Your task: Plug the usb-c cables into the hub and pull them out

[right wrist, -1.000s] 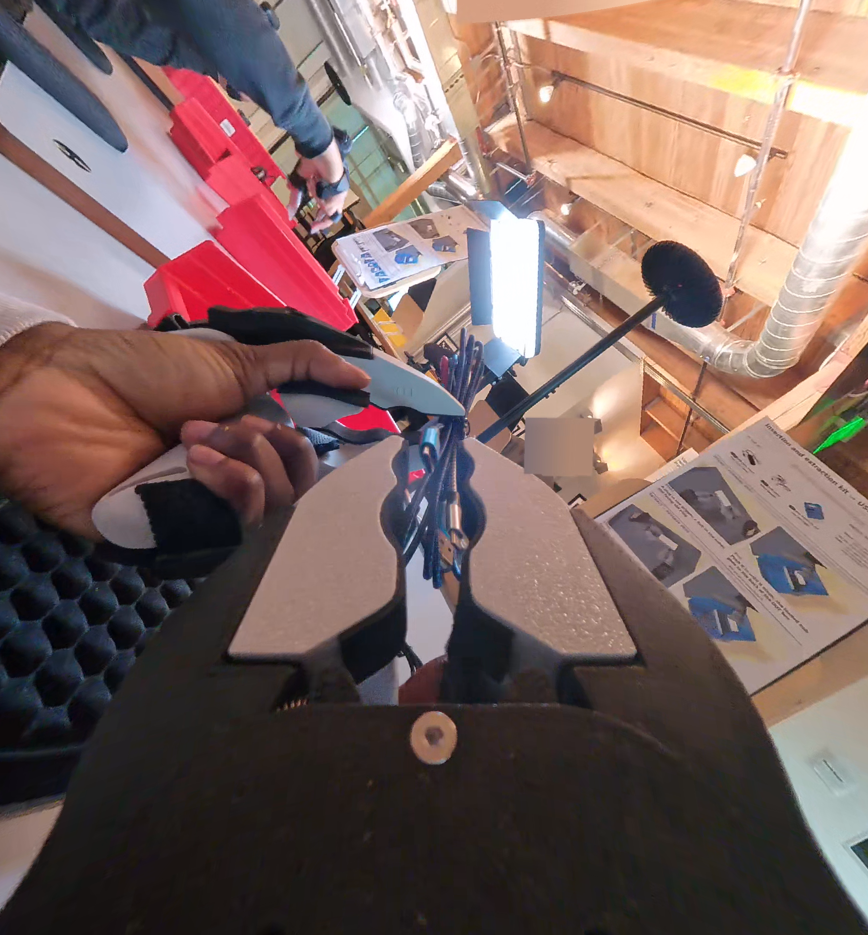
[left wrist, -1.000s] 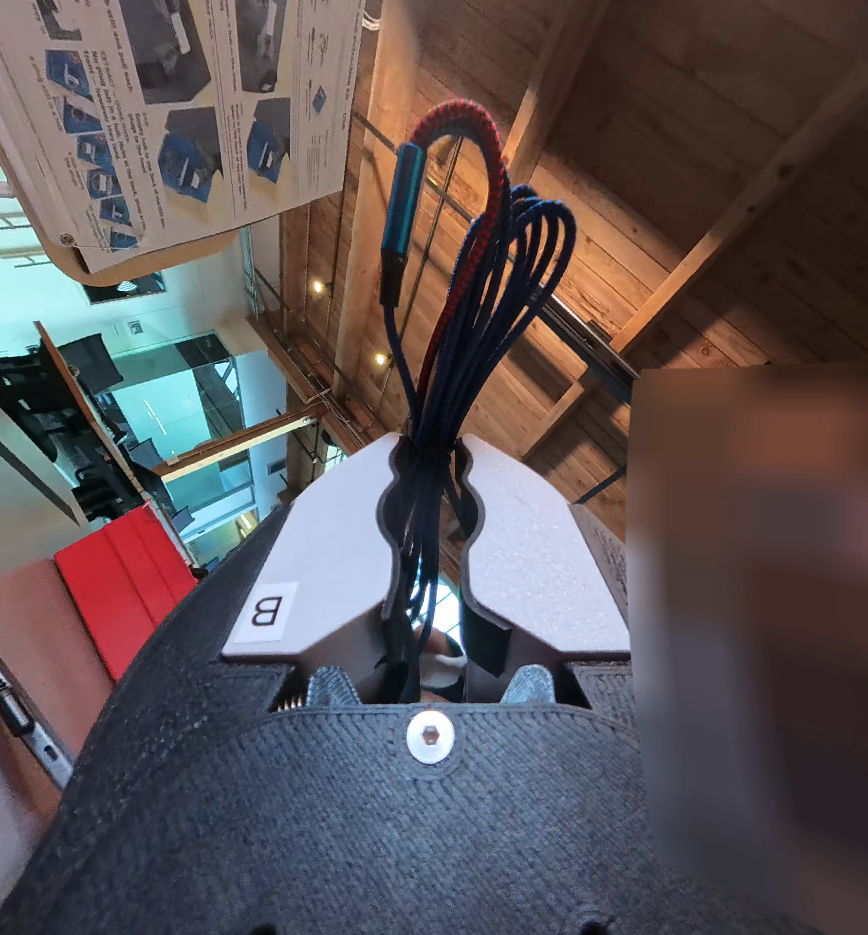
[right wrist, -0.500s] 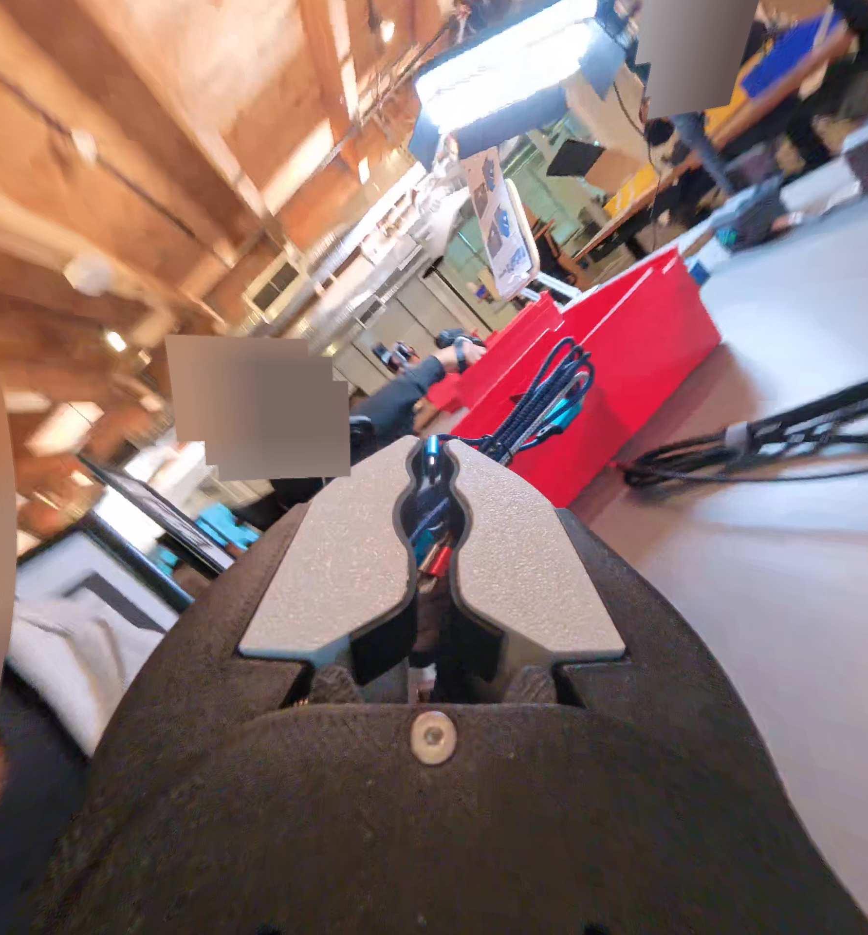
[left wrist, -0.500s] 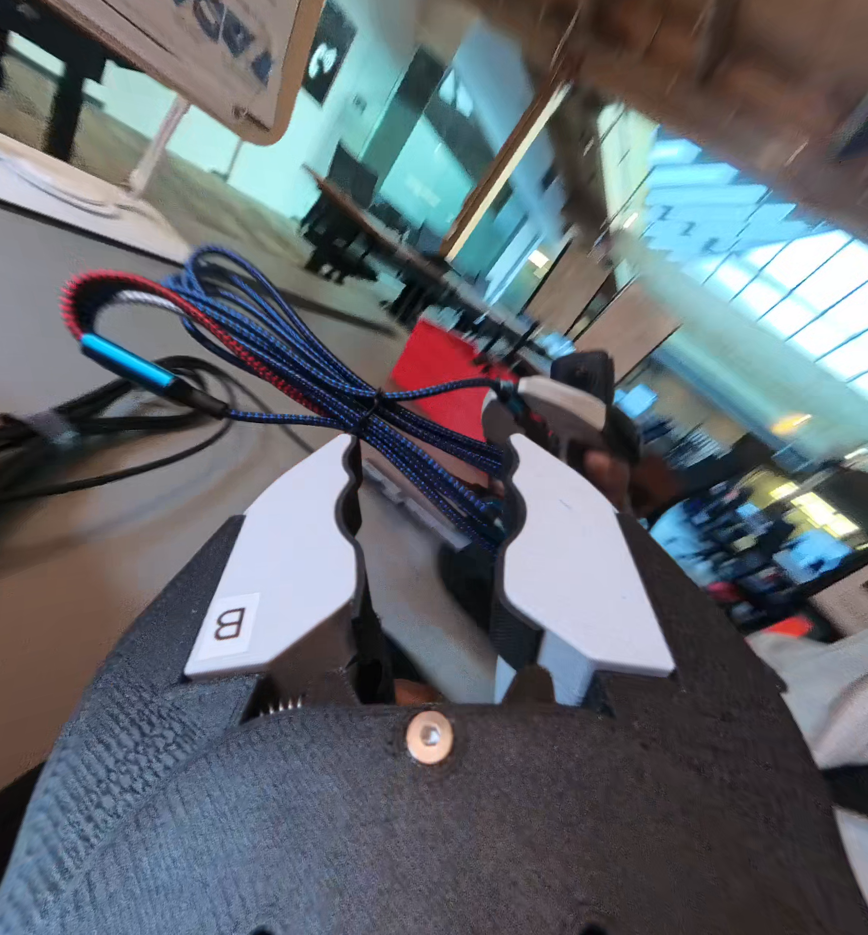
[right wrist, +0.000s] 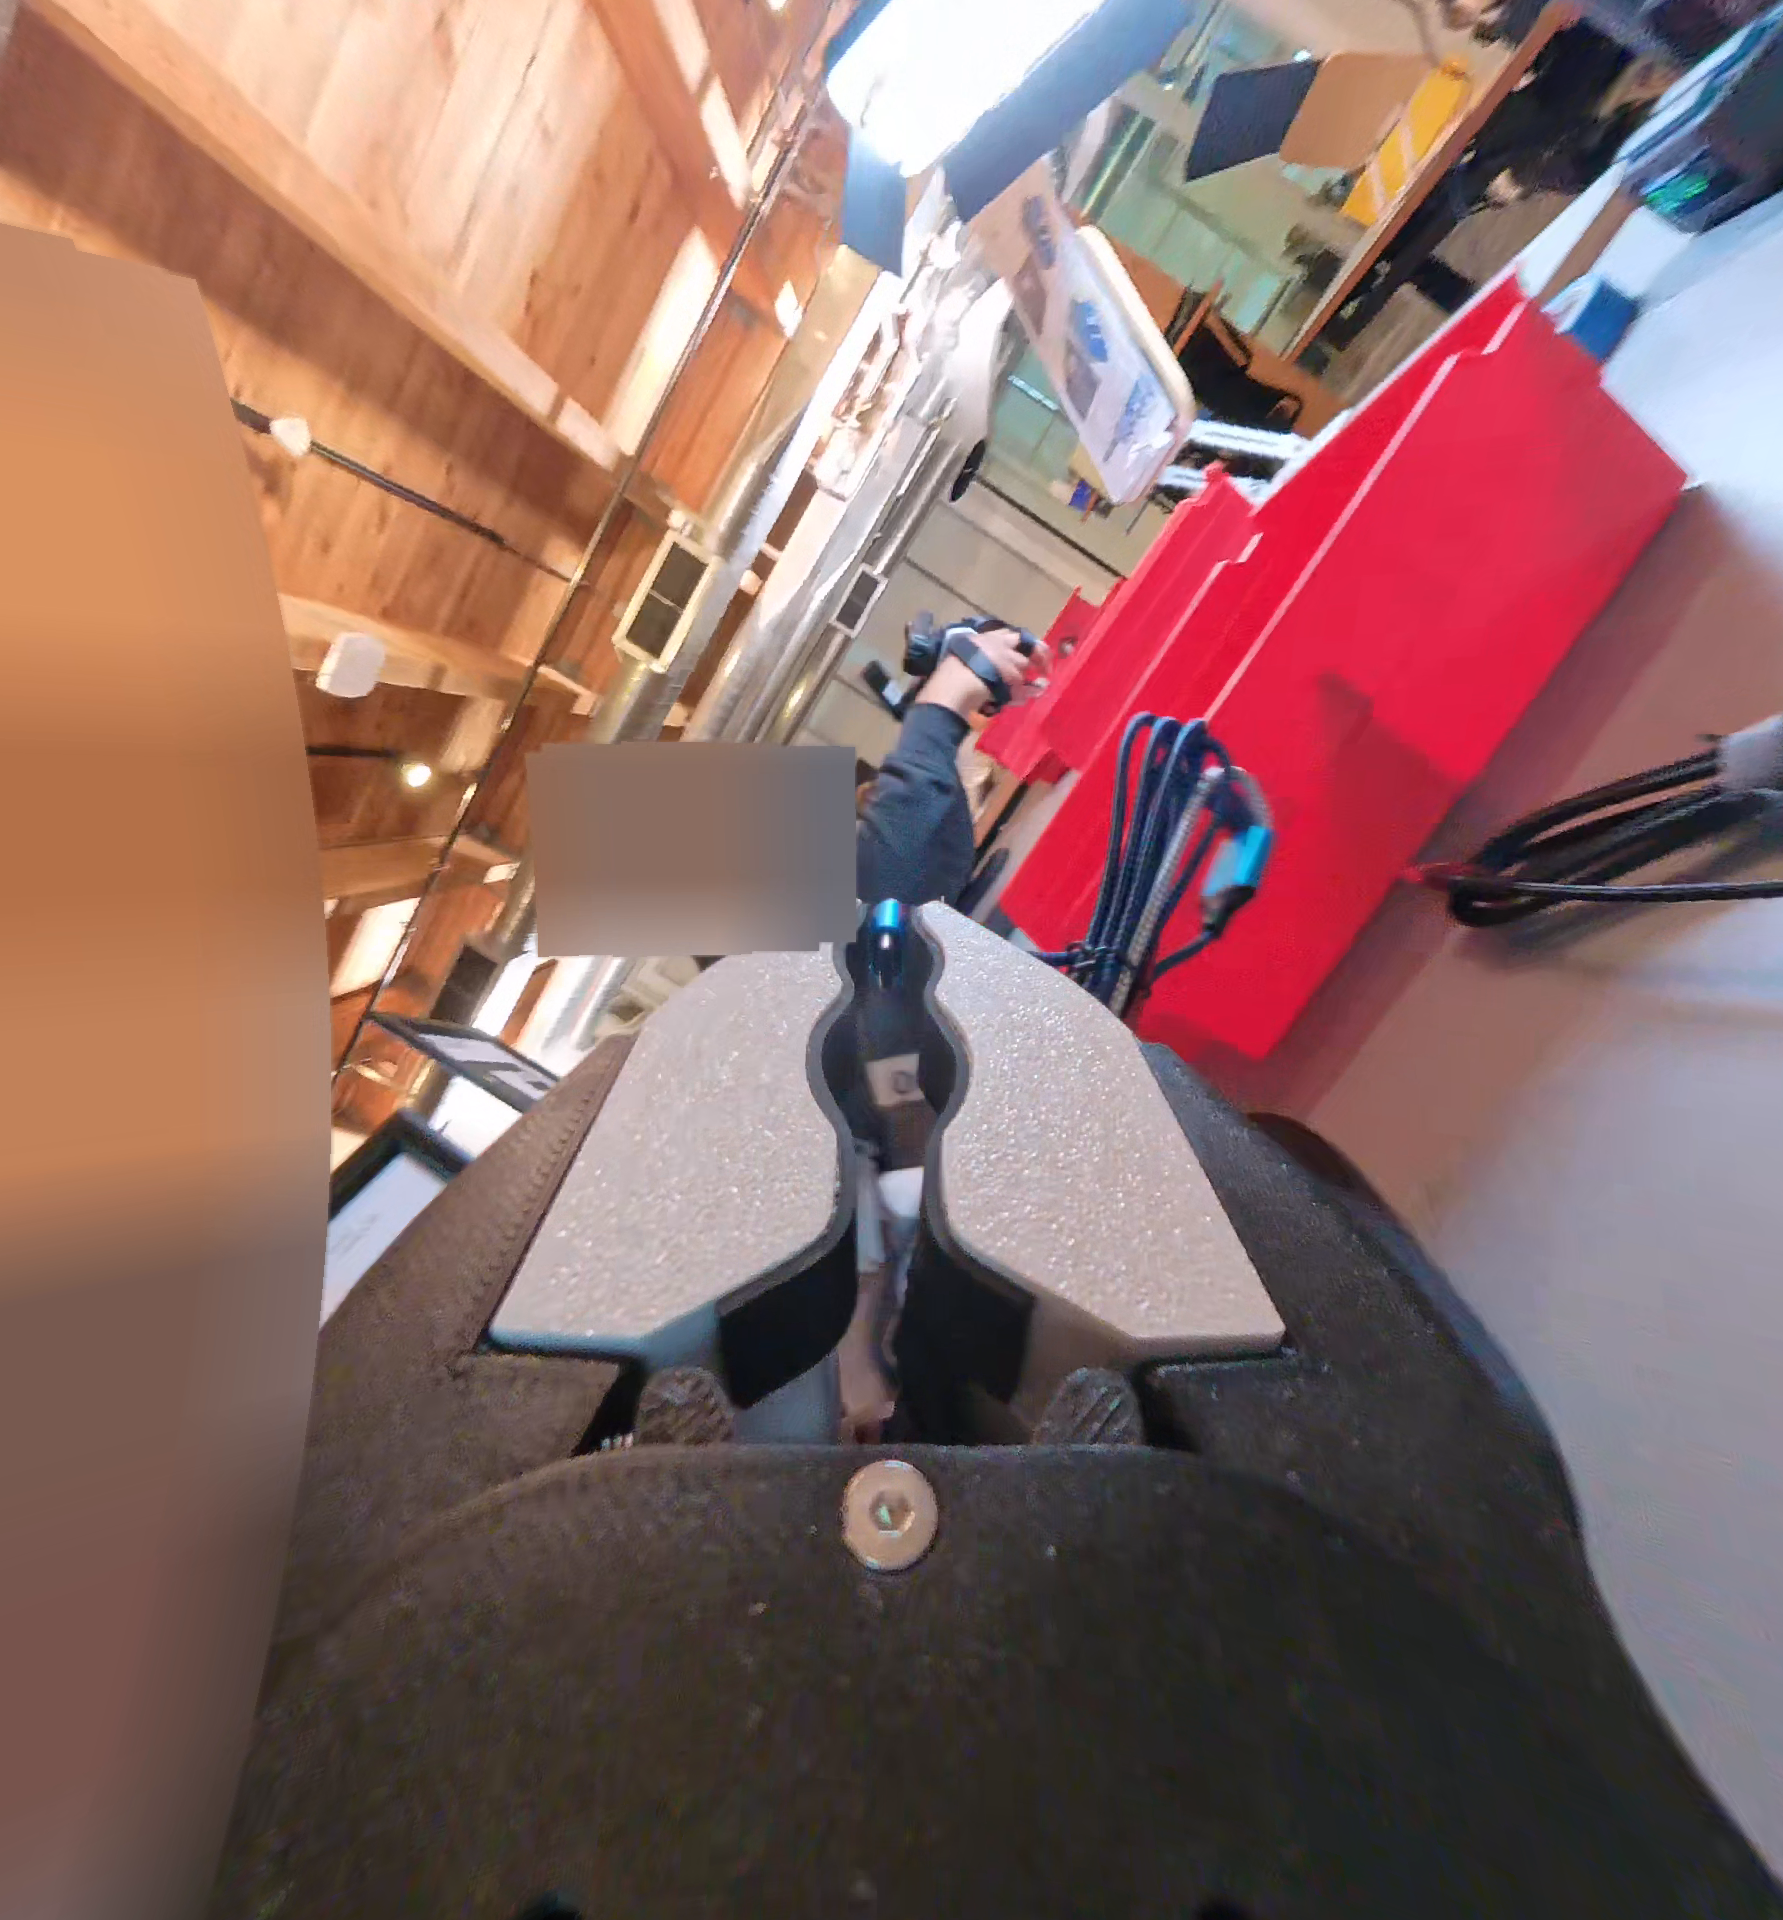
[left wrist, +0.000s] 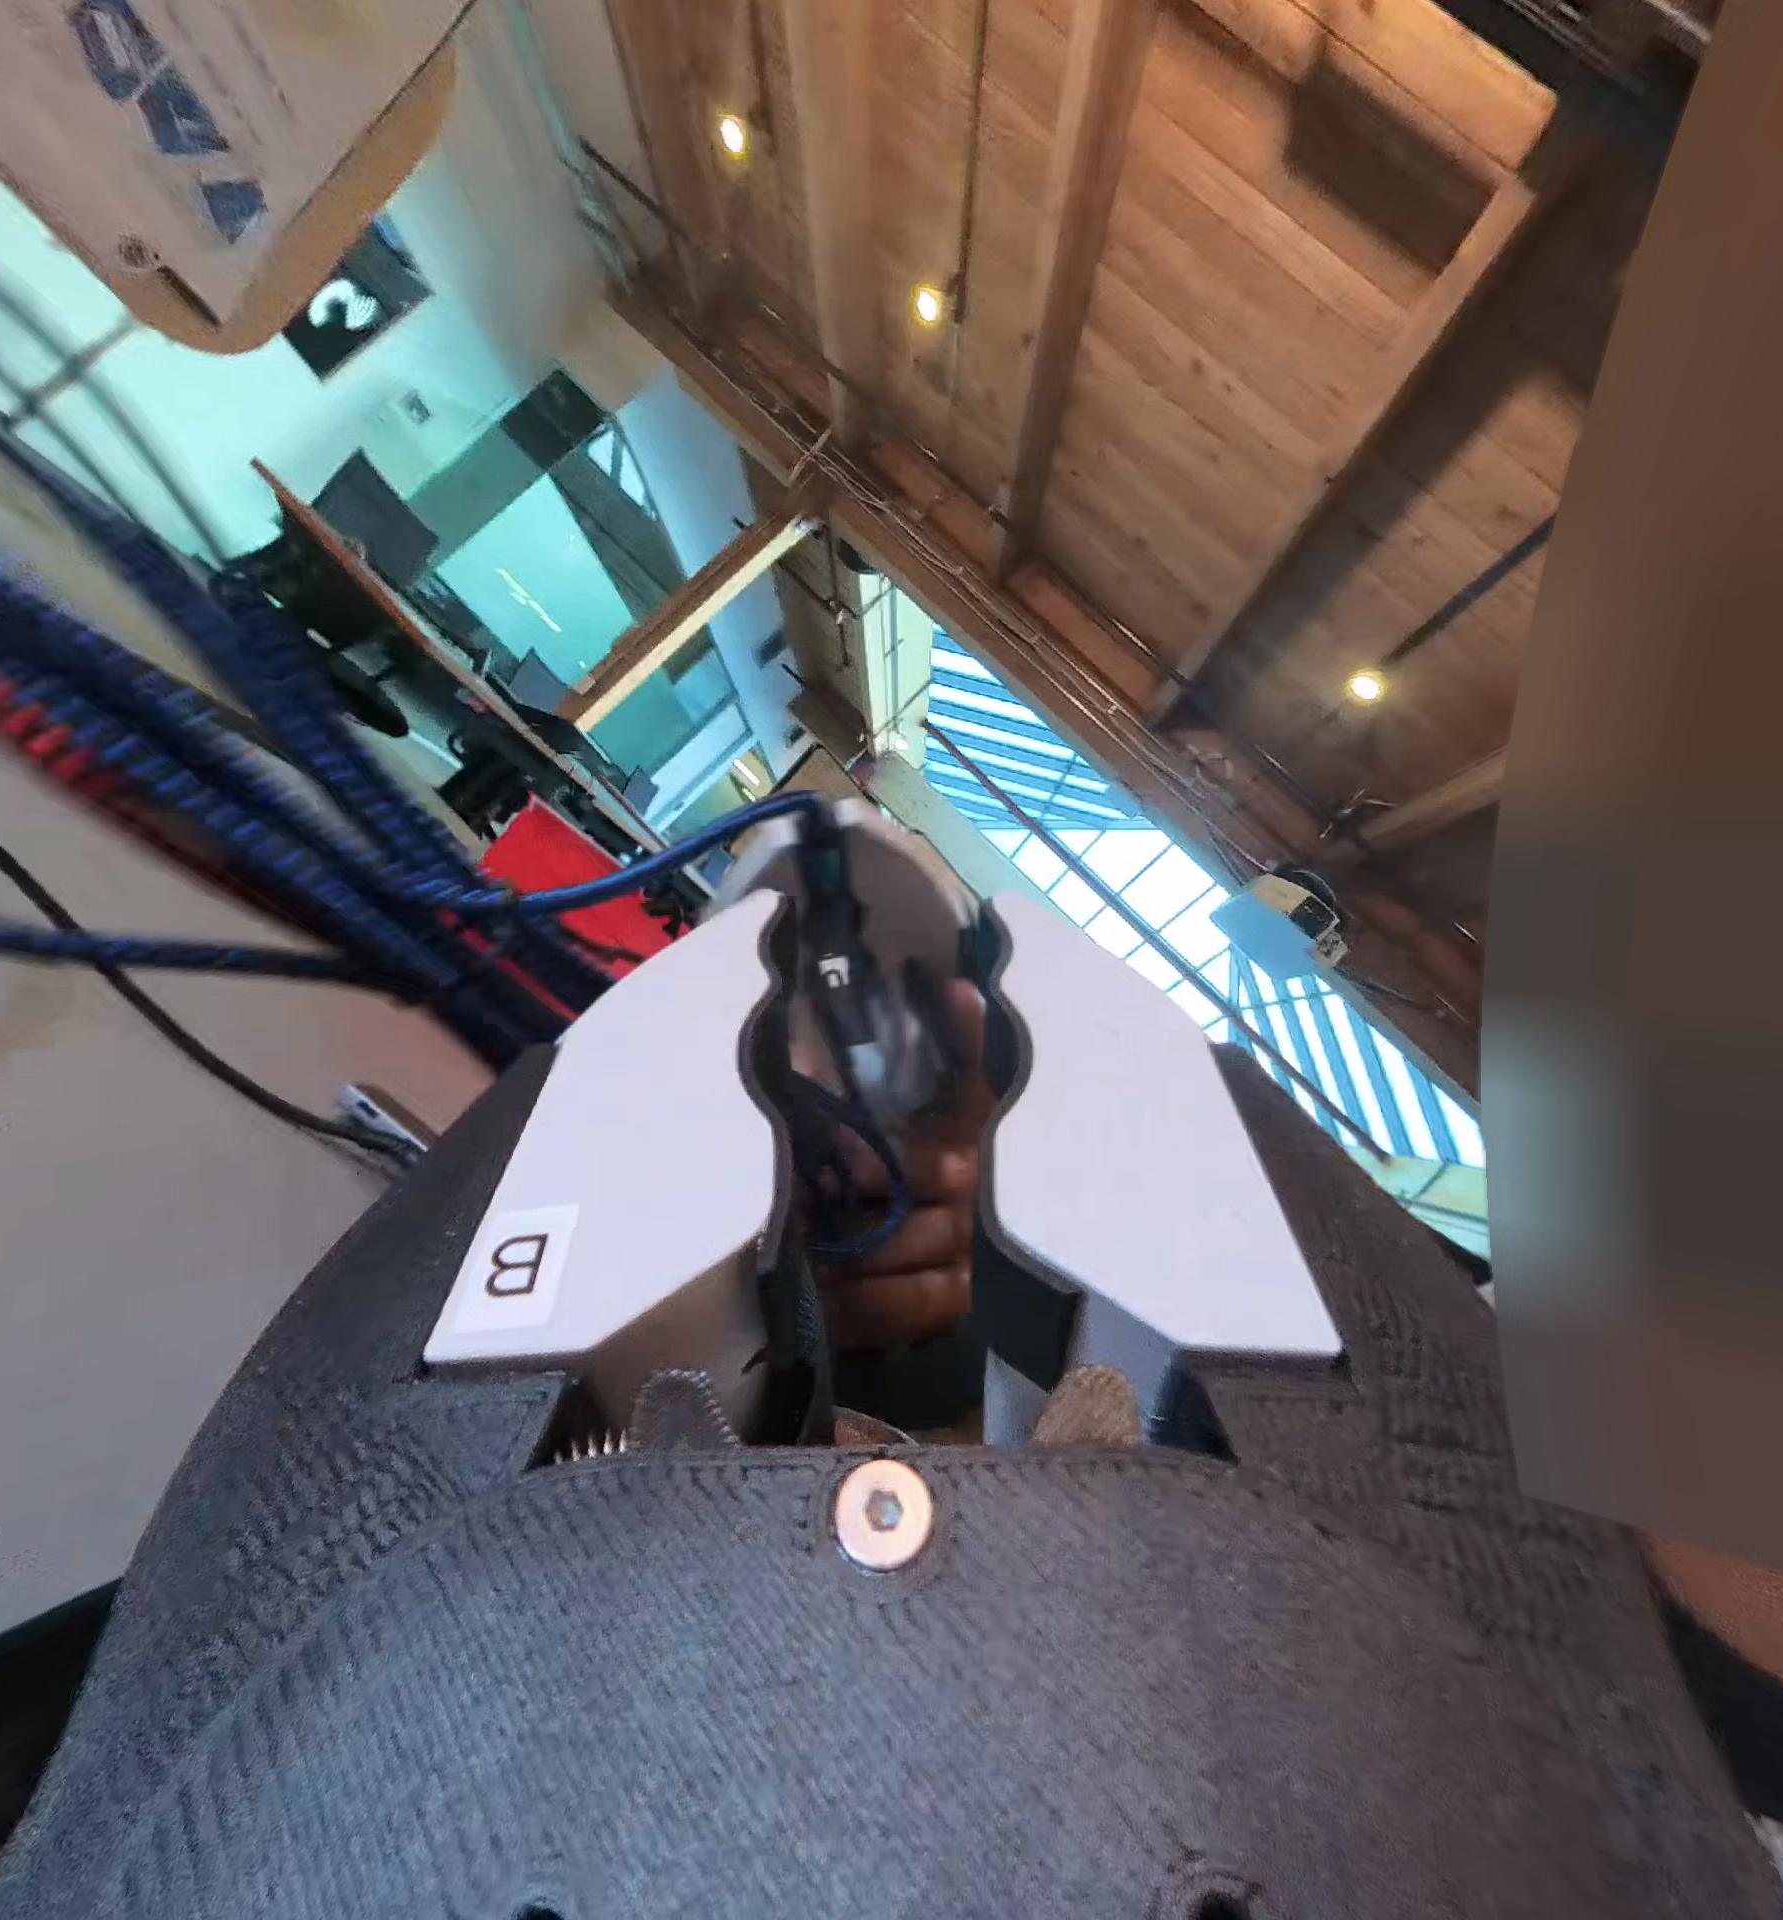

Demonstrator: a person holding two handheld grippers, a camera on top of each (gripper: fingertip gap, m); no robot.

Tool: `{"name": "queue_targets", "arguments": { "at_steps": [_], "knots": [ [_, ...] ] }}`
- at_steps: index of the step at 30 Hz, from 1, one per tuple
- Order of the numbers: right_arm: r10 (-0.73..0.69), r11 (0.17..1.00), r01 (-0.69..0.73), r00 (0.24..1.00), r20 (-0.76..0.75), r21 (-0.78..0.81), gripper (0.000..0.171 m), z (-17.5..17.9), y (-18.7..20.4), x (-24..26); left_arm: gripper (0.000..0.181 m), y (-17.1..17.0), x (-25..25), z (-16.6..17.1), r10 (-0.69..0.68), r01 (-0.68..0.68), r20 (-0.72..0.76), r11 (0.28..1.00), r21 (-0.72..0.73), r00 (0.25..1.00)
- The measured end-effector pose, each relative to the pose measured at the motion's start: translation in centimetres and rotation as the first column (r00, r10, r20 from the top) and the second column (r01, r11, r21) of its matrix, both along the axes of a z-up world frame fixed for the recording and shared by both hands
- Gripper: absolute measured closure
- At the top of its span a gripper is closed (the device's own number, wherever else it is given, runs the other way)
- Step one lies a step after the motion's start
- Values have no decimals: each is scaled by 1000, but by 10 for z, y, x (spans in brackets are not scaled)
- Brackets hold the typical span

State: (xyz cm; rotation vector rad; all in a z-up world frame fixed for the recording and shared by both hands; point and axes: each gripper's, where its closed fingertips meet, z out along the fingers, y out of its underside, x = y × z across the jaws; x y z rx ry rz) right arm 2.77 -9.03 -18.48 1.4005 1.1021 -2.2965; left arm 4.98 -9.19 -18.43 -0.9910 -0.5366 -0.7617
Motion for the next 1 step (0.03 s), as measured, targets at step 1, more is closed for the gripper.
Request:
{"name": "queue_targets", "arguments": {
  "at_steps": [1],
  "knots": [
    [18,1000,-18,1000,-1,-9,166,5,-1,3,149,-1,-1,0,10,-10,-13,1000,16,1000]
  ]
}}
